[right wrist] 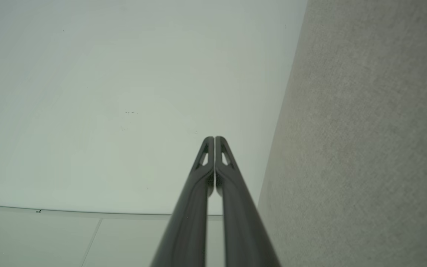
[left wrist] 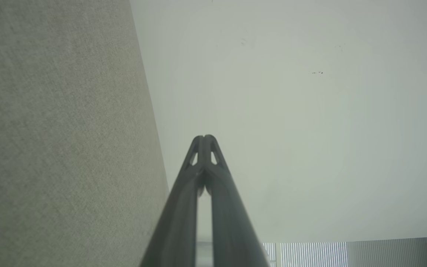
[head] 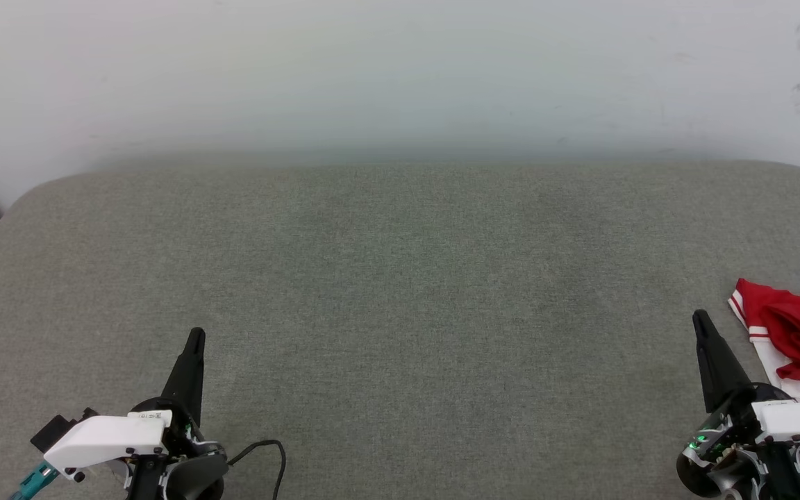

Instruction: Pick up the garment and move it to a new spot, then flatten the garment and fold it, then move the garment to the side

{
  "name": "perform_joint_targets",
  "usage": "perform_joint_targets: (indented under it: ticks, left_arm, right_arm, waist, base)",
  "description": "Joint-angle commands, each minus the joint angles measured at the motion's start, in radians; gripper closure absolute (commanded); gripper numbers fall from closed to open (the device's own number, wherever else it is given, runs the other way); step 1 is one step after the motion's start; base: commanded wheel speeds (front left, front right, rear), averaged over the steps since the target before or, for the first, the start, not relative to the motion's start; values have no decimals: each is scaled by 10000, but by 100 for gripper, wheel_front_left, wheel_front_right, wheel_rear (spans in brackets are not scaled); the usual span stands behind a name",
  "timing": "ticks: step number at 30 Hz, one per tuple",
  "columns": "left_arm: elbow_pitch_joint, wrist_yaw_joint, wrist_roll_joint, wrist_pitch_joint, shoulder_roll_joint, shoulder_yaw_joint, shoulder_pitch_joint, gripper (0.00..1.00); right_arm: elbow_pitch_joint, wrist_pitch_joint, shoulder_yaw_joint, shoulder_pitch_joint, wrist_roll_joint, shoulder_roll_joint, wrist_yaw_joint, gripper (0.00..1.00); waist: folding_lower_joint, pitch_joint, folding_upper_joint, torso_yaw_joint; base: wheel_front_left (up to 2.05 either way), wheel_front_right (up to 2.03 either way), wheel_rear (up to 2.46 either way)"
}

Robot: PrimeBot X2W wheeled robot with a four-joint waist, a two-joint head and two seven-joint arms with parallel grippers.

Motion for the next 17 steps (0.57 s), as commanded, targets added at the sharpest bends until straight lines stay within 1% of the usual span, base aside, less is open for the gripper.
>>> perform_joint_targets:
  ticks: [1,17]
  left_arm:
    - [7,-22,-9,30,-18,24,-72,100]
    - [6,-22,-10,29,-17,24,-69,100]
  right_arm:
    - [8,11,-6,-111,30,39,-3,100]
    - [8,9,-3,-110,31,39,-3,100]
  waist:
    - [0,0,0,0]
    - [0,0,0,0]
  base:
    - [0,0,0]
    - [0,0,0]
